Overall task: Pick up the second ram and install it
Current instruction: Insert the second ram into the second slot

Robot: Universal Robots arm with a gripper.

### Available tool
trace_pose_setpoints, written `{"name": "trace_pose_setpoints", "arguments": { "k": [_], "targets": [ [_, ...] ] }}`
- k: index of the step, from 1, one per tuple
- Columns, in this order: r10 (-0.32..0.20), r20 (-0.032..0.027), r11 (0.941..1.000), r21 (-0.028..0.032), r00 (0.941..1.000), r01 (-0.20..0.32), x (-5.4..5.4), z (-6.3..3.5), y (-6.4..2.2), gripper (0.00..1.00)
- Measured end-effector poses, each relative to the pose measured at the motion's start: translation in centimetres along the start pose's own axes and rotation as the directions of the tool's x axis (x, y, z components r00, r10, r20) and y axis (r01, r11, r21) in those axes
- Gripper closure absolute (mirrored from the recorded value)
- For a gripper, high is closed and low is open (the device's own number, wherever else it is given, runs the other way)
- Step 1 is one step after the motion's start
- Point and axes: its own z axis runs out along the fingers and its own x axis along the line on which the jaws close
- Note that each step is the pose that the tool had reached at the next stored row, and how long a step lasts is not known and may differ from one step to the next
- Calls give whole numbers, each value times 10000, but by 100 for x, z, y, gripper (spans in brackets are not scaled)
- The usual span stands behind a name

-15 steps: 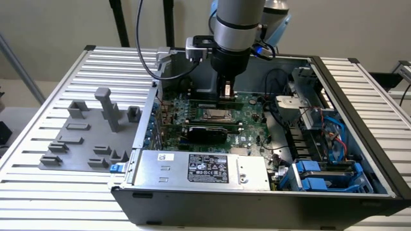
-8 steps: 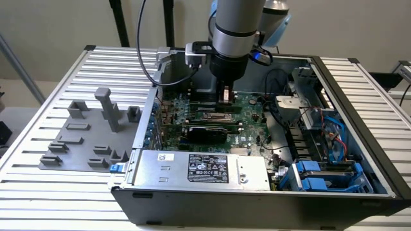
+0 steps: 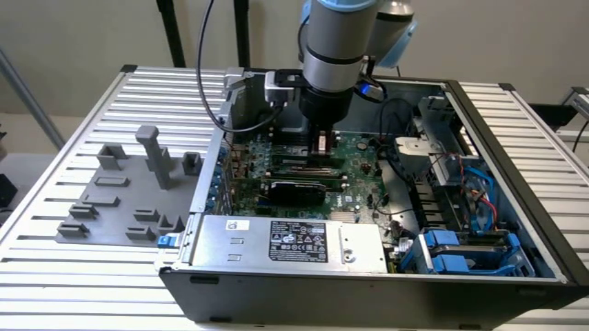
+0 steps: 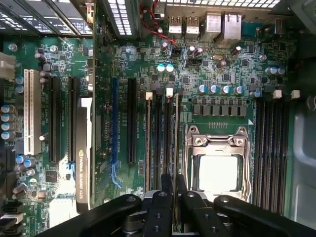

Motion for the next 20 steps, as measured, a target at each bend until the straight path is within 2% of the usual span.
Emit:
{"name": "trace_pose_setpoints", "arguments": {
  "k": [7, 11, 14, 20],
  "targets": [
    [-1, -1, 10000, 1, 10000, 1, 8, 127, 4, 86],
    [-1, 17, 10000, 33, 10000, 1, 12, 190, 2, 86],
    [-4, 37, 10000, 56, 10000, 3, 13, 208, 2, 86],
    [-3, 39, 10000, 60, 10000, 3, 13, 210, 2, 86]
  ]
}}
